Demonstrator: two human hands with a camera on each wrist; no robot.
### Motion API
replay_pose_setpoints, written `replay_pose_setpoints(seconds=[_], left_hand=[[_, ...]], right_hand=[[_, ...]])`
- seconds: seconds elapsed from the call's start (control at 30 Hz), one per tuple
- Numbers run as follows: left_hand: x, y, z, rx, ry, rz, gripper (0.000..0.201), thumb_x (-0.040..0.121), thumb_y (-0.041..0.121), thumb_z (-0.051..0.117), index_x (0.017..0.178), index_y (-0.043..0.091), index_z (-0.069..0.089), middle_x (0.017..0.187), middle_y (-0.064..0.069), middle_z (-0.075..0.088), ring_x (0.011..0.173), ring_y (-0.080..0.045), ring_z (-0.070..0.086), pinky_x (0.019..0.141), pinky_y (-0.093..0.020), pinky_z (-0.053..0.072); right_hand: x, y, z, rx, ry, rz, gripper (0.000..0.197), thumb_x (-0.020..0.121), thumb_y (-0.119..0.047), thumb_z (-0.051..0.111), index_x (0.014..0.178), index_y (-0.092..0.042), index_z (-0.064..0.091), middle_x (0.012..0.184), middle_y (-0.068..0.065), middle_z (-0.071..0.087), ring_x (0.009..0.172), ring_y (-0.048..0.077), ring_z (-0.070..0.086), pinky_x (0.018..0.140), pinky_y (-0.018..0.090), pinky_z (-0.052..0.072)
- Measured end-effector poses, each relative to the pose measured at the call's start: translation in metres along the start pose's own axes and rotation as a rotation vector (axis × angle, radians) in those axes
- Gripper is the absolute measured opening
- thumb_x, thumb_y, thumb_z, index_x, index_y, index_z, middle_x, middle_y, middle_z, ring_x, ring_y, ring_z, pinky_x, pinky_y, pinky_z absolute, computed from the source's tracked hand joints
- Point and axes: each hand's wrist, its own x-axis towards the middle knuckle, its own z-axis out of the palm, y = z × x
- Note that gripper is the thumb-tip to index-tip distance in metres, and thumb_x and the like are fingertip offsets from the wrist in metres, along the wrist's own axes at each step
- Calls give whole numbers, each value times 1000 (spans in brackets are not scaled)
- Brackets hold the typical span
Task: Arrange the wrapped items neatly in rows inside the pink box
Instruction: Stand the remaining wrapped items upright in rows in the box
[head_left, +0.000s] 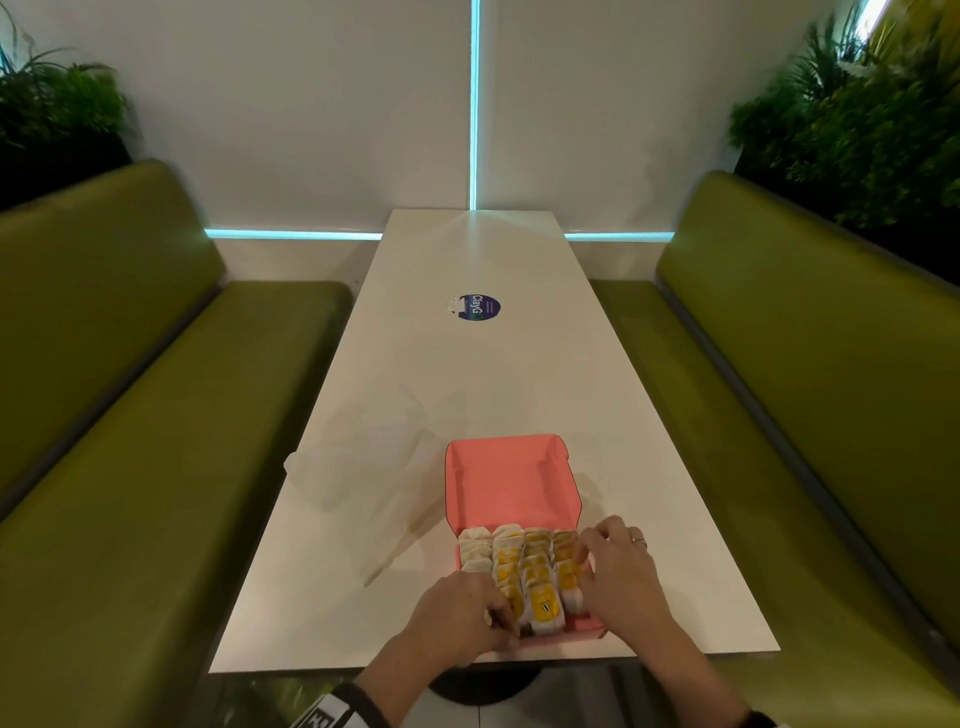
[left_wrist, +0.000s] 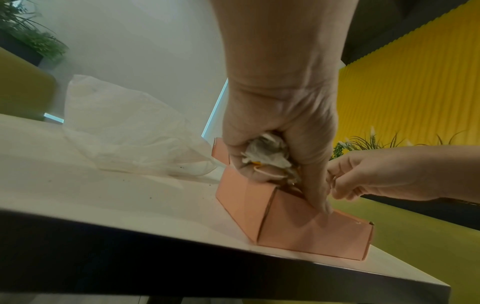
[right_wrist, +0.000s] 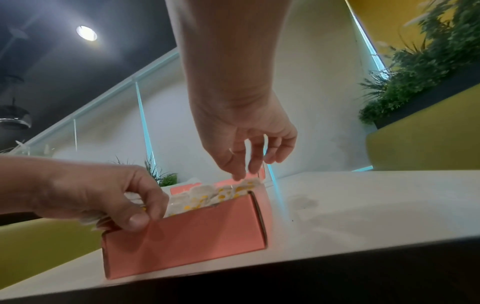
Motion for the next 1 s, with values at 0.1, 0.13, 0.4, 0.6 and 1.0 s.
replay_pose_setpoints(seconds=[0.1,0.13,0.4,0.6,1.0], left_hand=[[1,0,0,5,5,10,21,84,36,66,103,29,72,108,9,66,100,-10,56,79,-16,36],[0,0,0,7,7,12,21,84,36,65,103,29,72,108,9,66,101,-10,56,79,-16,36],[-1,0,-1,-7,-3,-5,22,81,41,67,100,29,72,106,10,66,99,-10,55,77,-18,36],[-1,1,0,2,-3,-7,23,82,40,67,102,29,72,108,9,65,100,-10,55,78,-17,35],[-2,-5,-16,-445,163,-25,70,59,36,86,111,39,39,95,10,56,76,-1,51,61,-12,37]], right_hand=[[-7,-4,-3,-194,-104,-69,29,97,-30,35,110,-24,60,117,-6,60,118,15,41,96,34,34],[-9,-6,-2,-248,-155,-80,28,96,-27,35,105,-25,61,112,-5,62,118,16,40,94,36,31],[-13,-7,5,-19,-366,-57,33,96,-14,30,116,-18,56,122,6,57,120,24,44,94,35,42],[-12,-4,8,-1,-397,-98,32,100,-22,27,126,-24,45,130,0,52,118,24,47,98,37,43],[-11,-12,-16,-265,-191,-211,27,94,-17,33,108,-21,55,116,-2,60,118,23,43,93,40,31]])
